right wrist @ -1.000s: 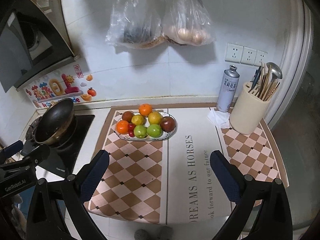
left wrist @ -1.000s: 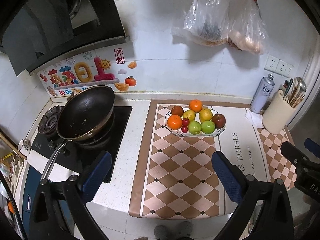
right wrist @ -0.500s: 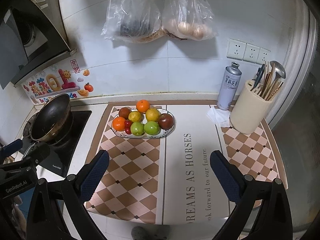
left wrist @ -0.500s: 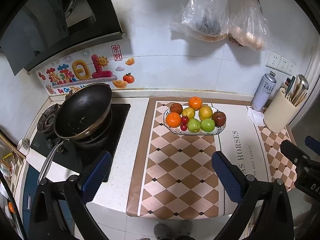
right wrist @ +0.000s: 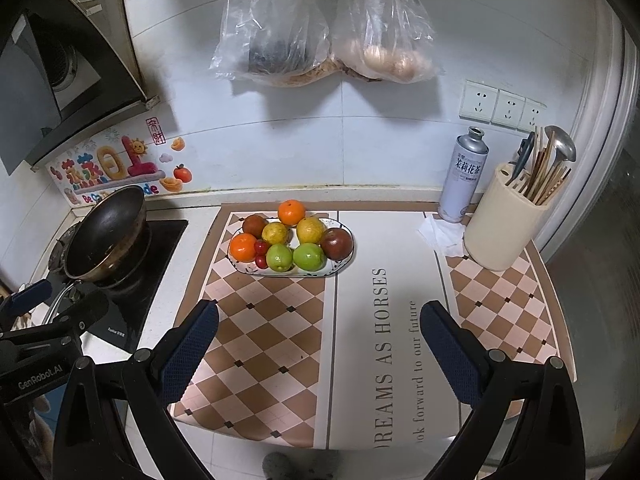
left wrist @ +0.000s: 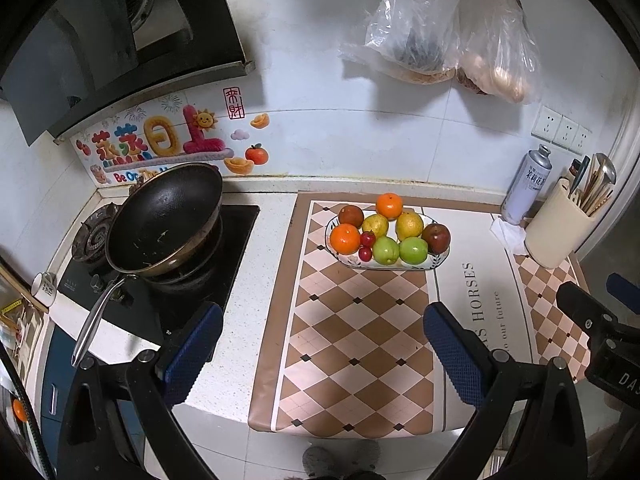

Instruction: Organize fruits

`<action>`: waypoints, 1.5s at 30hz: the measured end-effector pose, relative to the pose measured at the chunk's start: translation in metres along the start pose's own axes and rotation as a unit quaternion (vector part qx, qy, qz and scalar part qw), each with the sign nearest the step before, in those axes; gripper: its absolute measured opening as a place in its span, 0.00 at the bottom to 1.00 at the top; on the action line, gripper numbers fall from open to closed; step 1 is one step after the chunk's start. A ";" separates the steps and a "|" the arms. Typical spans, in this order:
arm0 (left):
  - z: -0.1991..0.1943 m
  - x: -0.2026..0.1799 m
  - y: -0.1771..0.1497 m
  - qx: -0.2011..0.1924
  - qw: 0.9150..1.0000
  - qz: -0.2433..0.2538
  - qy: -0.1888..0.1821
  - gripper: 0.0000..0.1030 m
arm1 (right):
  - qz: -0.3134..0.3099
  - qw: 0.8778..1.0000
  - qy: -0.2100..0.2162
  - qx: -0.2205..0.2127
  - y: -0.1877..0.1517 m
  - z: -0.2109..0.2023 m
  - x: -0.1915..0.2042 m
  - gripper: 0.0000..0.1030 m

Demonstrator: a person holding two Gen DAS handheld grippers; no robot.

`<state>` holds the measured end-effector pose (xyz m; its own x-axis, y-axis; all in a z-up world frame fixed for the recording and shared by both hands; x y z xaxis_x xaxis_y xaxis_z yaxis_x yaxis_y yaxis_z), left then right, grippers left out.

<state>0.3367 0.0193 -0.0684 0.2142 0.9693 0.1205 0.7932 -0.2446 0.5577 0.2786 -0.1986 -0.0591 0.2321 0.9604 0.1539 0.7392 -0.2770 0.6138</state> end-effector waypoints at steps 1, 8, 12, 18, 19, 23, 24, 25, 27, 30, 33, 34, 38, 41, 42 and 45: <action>0.000 0.000 0.000 -0.001 1.000 0.001 0.000 1.00 | 0.000 1.000 0.000 0.000 0.000 0.000 0.000 1.00; -0.007 -0.002 0.003 -0.007 1.000 -0.007 0.006 1.00 | 0.002 1.000 0.002 -0.004 0.002 -0.002 0.003 1.00; -0.010 -0.001 0.003 -0.008 1.000 -0.009 0.008 1.00 | 0.002 1.000 0.004 -0.003 0.003 -0.003 0.003 1.00; -0.011 0.000 0.002 -0.010 1.000 -0.010 0.009 1.00 | -0.002 1.000 0.008 -0.006 0.005 -0.006 0.006 1.00; -0.012 0.001 0.002 -0.010 1.000 -0.010 0.010 1.00 | -0.002 1.000 0.009 -0.006 0.005 -0.006 0.006 1.00; -0.015 0.002 0.003 -0.014 1.000 -0.010 0.011 1.00 | -0.002 1.000 0.009 -0.005 0.005 -0.006 0.006 1.00; -0.016 0.002 0.003 -0.014 1.000 -0.010 0.010 1.00 | -0.003 1.000 0.009 -0.005 0.005 -0.006 0.006 1.00; -0.017 0.002 0.003 -0.015 1.000 -0.010 0.010 1.00 | -0.002 1.000 0.009 -0.006 0.005 -0.006 0.006 1.00; -0.018 0.001 0.004 -0.016 1.000 -0.010 0.009 1.00 | -0.003 1.000 0.009 -0.006 0.005 -0.006 0.006 1.00; -0.020 -0.001 0.003 -0.018 1.000 -0.010 0.008 1.00 | -0.002 1.000 0.009 -0.006 0.005 -0.007 0.006 1.00; -0.021 -0.002 0.003 -0.018 1.000 -0.009 0.007 1.00 | -0.003 1.000 0.009 -0.006 0.005 -0.007 0.006 1.00; -0.021 -0.002 0.003 -0.018 1.000 -0.010 0.007 1.00 | -0.003 1.000 0.008 -0.006 0.005 -0.007 0.006 1.00; -0.021 -0.002 0.003 -0.018 1.000 -0.009 0.007 1.00 | -0.003 1.000 0.007 -0.009 0.004 -0.010 0.005 1.00; -0.021 -0.002 0.003 -0.018 1.000 -0.009 0.008 1.00 | -0.002 1.000 0.008 -0.009 0.003 -0.011 0.005 1.00; -0.021 -0.002 0.003 -0.018 1.000 -0.009 0.007 1.00 | -0.002 1.000 0.009 -0.009 0.003 -0.011 0.005 1.00; -0.021 -0.002 0.003 -0.019 1.000 -0.009 0.007 1.00 | -0.001 1.000 0.010 -0.010 0.002 -0.014 0.004 1.00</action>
<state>0.3263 0.0175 -0.0494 0.1919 0.9737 0.1227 0.7746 -0.2270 0.5903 0.2722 -0.1945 -0.0462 0.2187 0.9612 0.1679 0.7271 -0.2753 0.6289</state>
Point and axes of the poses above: each gripper's, at about its wrist camera, not at the fingertips, and z roughly the way its jaws point, x to its left, y to its top, the point moved 9 cm from there along z, roughly the way its jaws point, and after that the axes turned 11 degrees about z, right-handed, at the moved point
